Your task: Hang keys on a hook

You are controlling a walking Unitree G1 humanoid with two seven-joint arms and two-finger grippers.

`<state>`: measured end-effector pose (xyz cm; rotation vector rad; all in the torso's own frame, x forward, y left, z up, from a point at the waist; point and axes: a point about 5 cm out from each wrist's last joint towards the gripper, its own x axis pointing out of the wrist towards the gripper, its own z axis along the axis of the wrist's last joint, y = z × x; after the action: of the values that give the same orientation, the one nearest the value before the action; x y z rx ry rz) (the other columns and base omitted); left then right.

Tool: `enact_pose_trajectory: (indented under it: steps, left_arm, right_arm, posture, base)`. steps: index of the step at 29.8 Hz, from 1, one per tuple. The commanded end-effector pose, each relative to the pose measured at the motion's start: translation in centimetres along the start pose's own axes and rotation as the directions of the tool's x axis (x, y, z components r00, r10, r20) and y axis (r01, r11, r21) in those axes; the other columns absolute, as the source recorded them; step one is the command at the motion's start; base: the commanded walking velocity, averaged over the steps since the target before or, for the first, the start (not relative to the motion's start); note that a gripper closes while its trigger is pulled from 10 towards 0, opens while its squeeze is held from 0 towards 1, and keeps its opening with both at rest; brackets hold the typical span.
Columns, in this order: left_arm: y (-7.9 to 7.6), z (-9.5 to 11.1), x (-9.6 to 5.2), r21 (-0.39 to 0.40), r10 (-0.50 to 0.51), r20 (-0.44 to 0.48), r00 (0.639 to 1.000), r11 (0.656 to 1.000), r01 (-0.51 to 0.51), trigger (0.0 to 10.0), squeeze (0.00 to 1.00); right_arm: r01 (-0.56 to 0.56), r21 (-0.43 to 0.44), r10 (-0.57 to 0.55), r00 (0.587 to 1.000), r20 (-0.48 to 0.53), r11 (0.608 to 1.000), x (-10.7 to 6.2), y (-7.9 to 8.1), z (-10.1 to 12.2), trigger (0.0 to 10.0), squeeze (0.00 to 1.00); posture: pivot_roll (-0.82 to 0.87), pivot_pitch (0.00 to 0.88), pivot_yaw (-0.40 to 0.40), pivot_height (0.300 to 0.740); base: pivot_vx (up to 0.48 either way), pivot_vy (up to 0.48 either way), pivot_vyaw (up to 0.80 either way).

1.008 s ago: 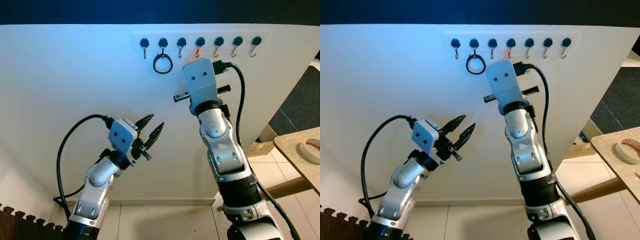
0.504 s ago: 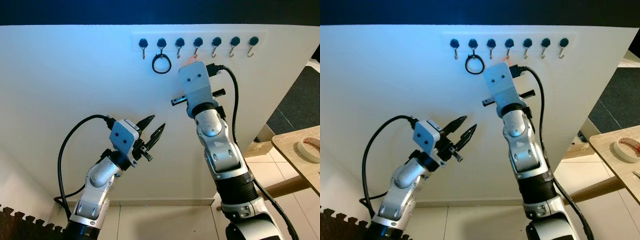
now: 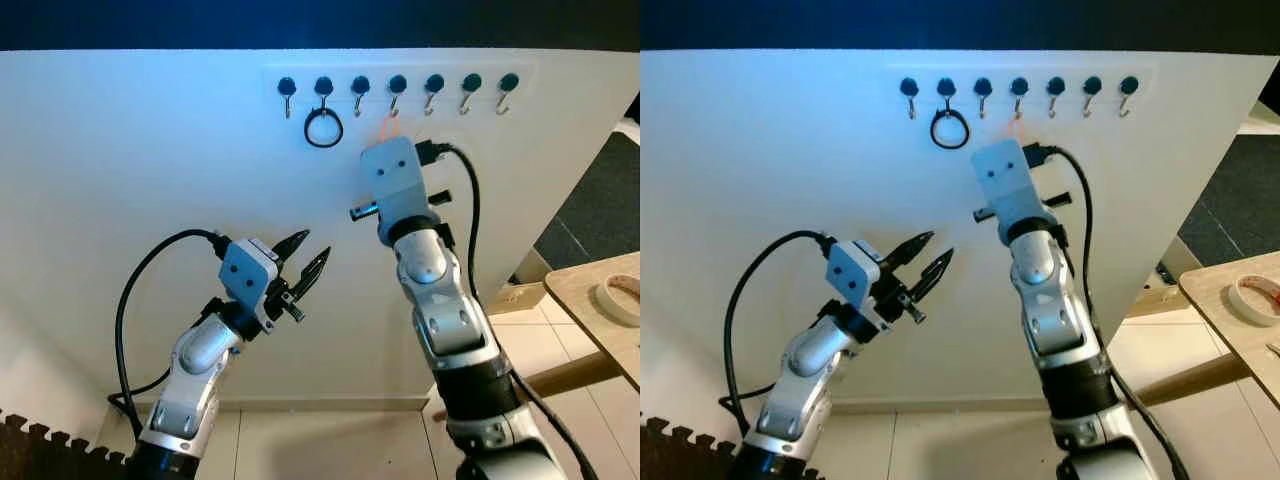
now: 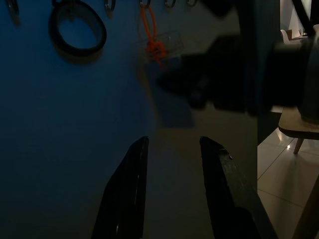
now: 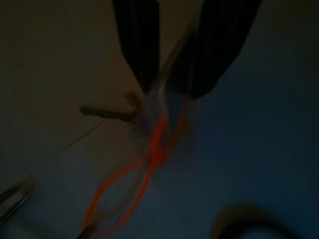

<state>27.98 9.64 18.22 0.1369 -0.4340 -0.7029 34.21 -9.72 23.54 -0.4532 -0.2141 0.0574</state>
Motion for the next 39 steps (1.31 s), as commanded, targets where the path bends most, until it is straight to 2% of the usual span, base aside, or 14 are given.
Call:
enact_pose_trajectory:
  steps: [1, 2, 10, 14, 15, 18, 22, 27, 28, 30, 34, 35, 36, 39]
  left_arm:
    - [0.0, 0.0, -0.3, 0.008, -0.010, -0.007, 1.000, 1.000, 0.010, 10.0, 0.00]
    - [0.0, 0.0, -0.3, 0.009, -0.010, -0.008, 1.000, 1.000, 0.010, 10.0, 0.00]
    - [0.1, -0.3, -0.8, 0.009, -0.008, -0.021, 1.000, 1.000, 0.009, 10.0, 0.00]
    - [-0.3, -2.4, -2.4, 0.011, -0.034, -0.117, 0.993, 0.999, 0.036, 10.0, 0.00]
    - [-0.3, -2.4, -2.4, 0.011, -0.034, -0.117, 0.993, 0.999, 0.036, 10.0, 0.00]
    - [-1.0, -4.9, -4.6, -0.013, -0.045, -0.226, 0.973, 0.999, 0.043, 10.0, 0.00]
    - [-1.3, -6.7, -6.1, -0.043, -0.014, -0.311, 0.950, 0.999, 0.001, 10.0, 0.00]
    - [-1.6, -12.5, -11.1, -0.063, 0.140, -0.598, 0.789, 0.973, -0.221, 10.0, 0.00]
    - [-1.6, -12.5, -11.1, -0.063, 0.140, -0.598, 0.789, 0.973, -0.221, 10.0, 0.00]
    - [-1.7, -14.7, -13.8, -0.075, 0.231, -0.698, 0.678, 0.918, -0.389, 10.0, 0.00]
    - [-1.7, -15.5, -14.9, -0.063, 0.266, -0.739, 0.619, 0.887, -0.456, 10.0, 0.00]
    - [-1.8, -16.4, -16.2, -0.028, 0.282, -0.804, 0.524, 0.862, -0.506, 10.0, 0.00]
    - [-1.9, -16.7, -16.8, -0.012, 0.280, -0.832, 0.479, 0.854, -0.521, 10.0, 0.00]
    - [-2.1, -17.0, -17.4, -0.007, 0.269, -0.850, 0.453, 0.853, -0.521, 10.0, 0.00]
  right_arm:
    - [0.003, -0.005, -0.003, 1.000, -0.014, 1.000, 0.0, 0.1, -0.2, 10.0, 0.42]
    - [0.011, -0.008, -0.011, 1.000, -0.013, 1.000, -0.1, 0.0, -0.4, 10.0, 0.00]
    - [0.003, 0.013, -0.002, 0.999, -0.042, 1.000, -1.8, 0.3, -3.0, 10.0, 0.00]
    - [-0.071, 0.003, 0.071, 0.984, -0.165, 0.997, -4.9, 1.5, -7.8, 10.0, 0.00]
    - [-0.071, 0.003, 0.071, 0.984, -0.165, 0.997, -4.9, 1.5, -7.8, 10.0, 0.00]
    - [-0.109, -0.001, 0.104, 0.946, -0.307, 0.994, -8.4, 2.2, -12.4, 10.0, 0.00]
    - [-0.123, 0.033, 0.126, 0.906, -0.405, 0.992, -10.6, 2.9, -15.6, 10.0, 0.00]
    - [-0.141, 0.217, 0.244, 0.772, -0.587, 0.966, -15.0, 5.3, -22.2, 10.0, 0.00]
    - [-0.141, 0.217, 0.244, 0.772, -0.587, 0.966, -15.0, 5.3, -22.2, 10.0, 0.00]
    - [-0.101, 0.304, 0.273, 0.750, -0.602, 0.947, -15.9, 6.2, -23.1, 10.0, 0.00]
    - [-0.080, 0.325, 0.275, 0.739, -0.616, 0.943, -16.2, 6.4, -23.4, 10.0, 0.00]
    - [-0.074, 0.329, 0.278, 0.726, -0.630, 0.941, -16.6, 6.6, -23.9, 10.0, 0.00]
    - [-0.064, 0.334, 0.276, 0.719, -0.638, 0.940, -16.8, 6.7, -24.1, 10.0, 0.00]
    - [-0.061, 0.334, 0.276, 0.709, -0.649, 0.941, -17.1, 6.7, -24.4, 10.0, 0.00]
  posture:
    - [0.03, 0.101, -0.002, 0.740]
    - [0.04, 0.101, -0.002, 0.740]
    - [0.04, 0.102, -0.001, 0.740]
    - [0.04, 0.103, 0.005, 0.740]
    - [0.04, 0.103, 0.005, 0.740]
    - [0.03, 0.105, 0.009, 0.740]
    - [0.03, 0.103, 0.015, 0.740]
    - [0.03, 0.100, 0.016, 0.740]
    - [0.03, 0.100, 0.016, 0.740]
    - [0.02, 0.099, 0.017, 0.740]
    - [0.02, 0.101, 0.020, 0.740]
    - [0.02, 0.098, 0.023, 0.740]
    - [0.02, 0.100, 0.026, 0.740]
    - [0.02, 0.097, 0.027, 0.740]
  base:
    - [0.000, 0.000, 0.00]
    - [0.000, 0.000, 0.00]
    - [0.000, 0.000, 0.00]
    - [0.000, 0.000, 0.00]
    - [0.000, 0.000, 0.00]
    - [0.000, 0.000, 0.00]
    - [0.000, 0.000, 0.00]
    - [0.000, 0.000, 0.00]
    - [0.000, 0.000, 0.00]
    - [0.000, 0.000, 0.00]
    - [0.000, 0.000, 0.00]
    - [0.000, 0.000, 0.00]
    - [0.000, 0.000, 0.00]
    - [0.000, 0.000, 0.00]
